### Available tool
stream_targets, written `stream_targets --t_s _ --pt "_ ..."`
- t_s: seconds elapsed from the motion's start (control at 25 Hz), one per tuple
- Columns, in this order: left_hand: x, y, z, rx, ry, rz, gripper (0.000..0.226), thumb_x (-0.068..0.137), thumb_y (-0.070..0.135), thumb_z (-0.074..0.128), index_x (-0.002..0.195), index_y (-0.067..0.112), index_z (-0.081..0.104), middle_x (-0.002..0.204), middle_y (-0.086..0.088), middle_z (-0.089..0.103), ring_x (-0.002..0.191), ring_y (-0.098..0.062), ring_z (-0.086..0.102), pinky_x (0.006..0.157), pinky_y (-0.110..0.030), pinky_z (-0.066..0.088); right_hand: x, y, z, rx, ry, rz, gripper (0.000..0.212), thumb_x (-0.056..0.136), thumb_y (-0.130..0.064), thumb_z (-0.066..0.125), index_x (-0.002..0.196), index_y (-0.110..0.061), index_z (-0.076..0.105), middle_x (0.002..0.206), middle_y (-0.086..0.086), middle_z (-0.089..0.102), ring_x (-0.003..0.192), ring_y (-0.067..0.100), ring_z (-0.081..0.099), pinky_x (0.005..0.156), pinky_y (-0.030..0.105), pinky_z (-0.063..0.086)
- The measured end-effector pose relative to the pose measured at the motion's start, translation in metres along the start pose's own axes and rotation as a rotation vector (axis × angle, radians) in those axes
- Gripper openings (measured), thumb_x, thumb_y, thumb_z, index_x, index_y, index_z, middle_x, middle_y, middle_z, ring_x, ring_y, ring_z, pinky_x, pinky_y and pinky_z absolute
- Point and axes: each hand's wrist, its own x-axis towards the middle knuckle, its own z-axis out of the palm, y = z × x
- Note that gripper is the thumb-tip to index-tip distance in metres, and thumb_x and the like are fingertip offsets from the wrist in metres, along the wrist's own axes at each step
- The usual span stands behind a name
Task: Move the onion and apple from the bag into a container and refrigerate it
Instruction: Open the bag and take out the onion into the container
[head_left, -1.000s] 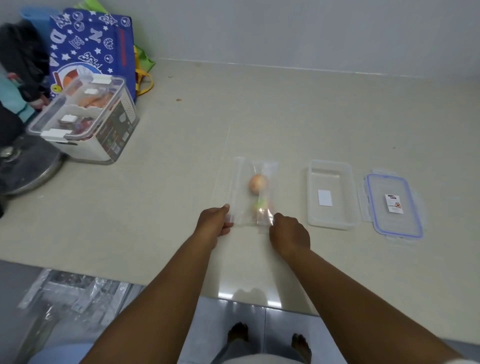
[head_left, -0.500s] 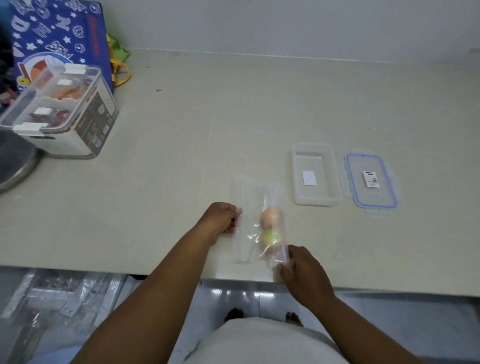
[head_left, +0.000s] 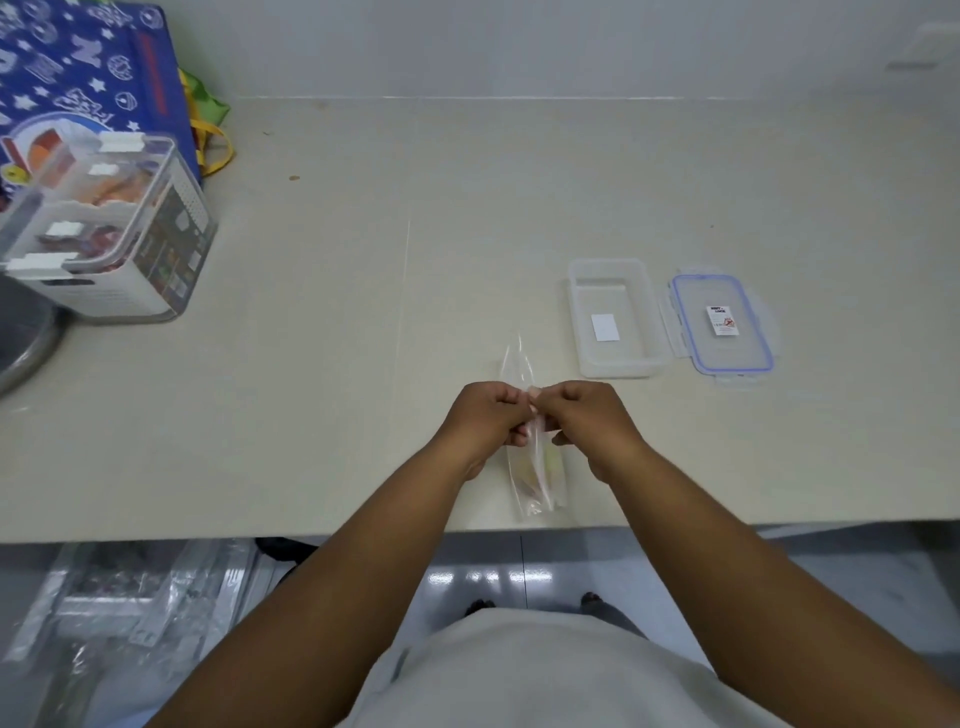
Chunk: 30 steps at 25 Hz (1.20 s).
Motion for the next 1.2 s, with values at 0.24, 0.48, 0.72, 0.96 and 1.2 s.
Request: stream_targets --t_s 0.24,0.48,0.72,0.96,1.2 --pt "0.000 -0.001 0.003 0.018 0.036 -0.007 0.006 0.084 0.012 0.069 0.082 0.007 0.071 0.065 -0.007 0.068 0.059 -0.017 0.064 0.060 -0.026 0.056 0.010 0.004 -0.016 -0.148 0.022 -0.048 0.015 0.082 -0.023 0.068 0.073 -0.012 0.073 0.069 0.002 0.074 0.057 0.009 0.068 0.055 0.026 0.047" --pt "0.002 0.001 -0.012 -0.020 0.456 -0.059 0.012 0.083 0.010 0.058 0.074 0.008 0.066 0.060 -0.005 0.064 0.051 -0.015 0.059 0.052 -0.025 0.051 0.025 0.012 -0.051 -0.357 0.122 -0.068 0.022 0.084 -0.023 0.063 0.064 -0.017 0.072 0.063 -0.006 0.071 0.061 0.010 0.068 0.053 0.021 0.047" --pt "-0.005 -0.004 -0.021 0.020 0.500 -0.039 0.012 0.082 0.010 0.059 0.076 0.009 0.068 0.063 -0.004 0.065 0.050 -0.011 0.060 0.049 -0.024 0.051 0.039 0.015 -0.089 -0.510 0.125 -0.114 0.012 0.080 -0.021 0.066 0.073 -0.014 0.072 0.073 -0.002 0.072 0.073 0.018 0.068 0.069 0.028 0.054" --pt "-0.009 -0.002 0.000 0.095 0.460 0.049 0.005 0.081 0.016 0.067 0.077 0.016 0.069 0.057 0.002 0.068 0.052 -0.011 0.063 0.049 -0.022 0.051 0.042 -0.009 -0.042 -0.970 -0.162 -0.958 0.030 0.083 -0.010 0.064 0.112 -0.015 0.067 0.103 0.006 0.068 0.097 0.027 0.062 0.075 0.039 0.054" --pt "-0.013 -0.007 0.004 0.089 0.479 0.050 0.004 0.081 0.016 0.068 0.077 0.016 0.069 0.058 0.001 0.069 0.052 -0.010 0.063 0.048 -0.021 0.049 0.059 -0.015 -0.008 -1.534 -0.348 -0.876 0.017 0.080 -0.004 0.053 0.092 -0.012 0.064 0.088 0.005 0.062 0.087 0.027 0.058 0.057 0.032 0.037"
